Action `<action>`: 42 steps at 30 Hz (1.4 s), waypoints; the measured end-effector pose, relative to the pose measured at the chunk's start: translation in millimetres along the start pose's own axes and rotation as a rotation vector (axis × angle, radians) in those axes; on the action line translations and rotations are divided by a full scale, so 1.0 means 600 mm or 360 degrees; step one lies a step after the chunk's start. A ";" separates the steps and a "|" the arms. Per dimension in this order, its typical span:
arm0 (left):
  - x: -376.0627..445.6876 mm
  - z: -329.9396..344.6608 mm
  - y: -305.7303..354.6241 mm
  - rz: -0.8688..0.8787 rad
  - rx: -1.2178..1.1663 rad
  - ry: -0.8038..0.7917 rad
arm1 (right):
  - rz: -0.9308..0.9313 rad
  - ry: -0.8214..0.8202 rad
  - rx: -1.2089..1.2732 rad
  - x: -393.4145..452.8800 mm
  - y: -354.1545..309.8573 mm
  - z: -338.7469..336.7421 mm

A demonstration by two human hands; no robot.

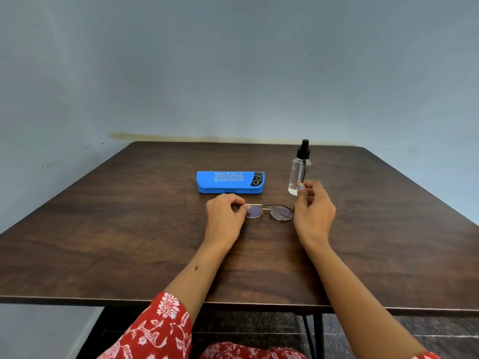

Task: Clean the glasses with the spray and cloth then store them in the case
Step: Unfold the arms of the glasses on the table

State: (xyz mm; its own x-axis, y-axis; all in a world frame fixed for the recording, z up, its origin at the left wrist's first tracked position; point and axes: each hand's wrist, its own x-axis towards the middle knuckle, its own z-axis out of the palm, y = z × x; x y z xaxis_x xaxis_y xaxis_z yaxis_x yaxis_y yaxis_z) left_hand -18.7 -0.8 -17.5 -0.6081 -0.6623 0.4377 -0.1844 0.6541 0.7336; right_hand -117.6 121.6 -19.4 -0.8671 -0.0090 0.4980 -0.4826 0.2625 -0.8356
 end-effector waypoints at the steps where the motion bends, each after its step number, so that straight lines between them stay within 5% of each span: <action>1: 0.000 0.000 0.001 0.0004 0.0017 0.0005 | 0.0070 0.0027 0.0052 0.001 0.000 -0.001; 11: -0.004 0.009 0.011 0.0434 0.0615 -0.0280 | 0.0286 0.0047 0.0286 -0.002 -0.017 -0.018; 18: -0.008 0.015 0.014 0.0670 0.0755 -0.0209 | 0.0403 0.0084 0.0440 -0.001 -0.022 -0.022; 28: -0.009 0.015 0.015 0.0615 0.0713 -0.0145 | 0.0523 0.0185 0.0542 -0.001 -0.024 -0.023; 42: -0.012 0.006 0.009 0.0209 0.0033 0.0093 | 0.0291 0.0240 0.0157 0.000 -0.004 -0.015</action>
State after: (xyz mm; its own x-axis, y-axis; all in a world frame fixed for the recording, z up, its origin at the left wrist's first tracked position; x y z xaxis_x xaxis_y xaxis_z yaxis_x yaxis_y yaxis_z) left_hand -18.2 8.6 -18.6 -0.5824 -0.5902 0.5590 -0.1223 0.7434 0.6575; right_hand -115.2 129.9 -15.3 -0.9165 0.1762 0.3591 -0.3353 0.1509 -0.9299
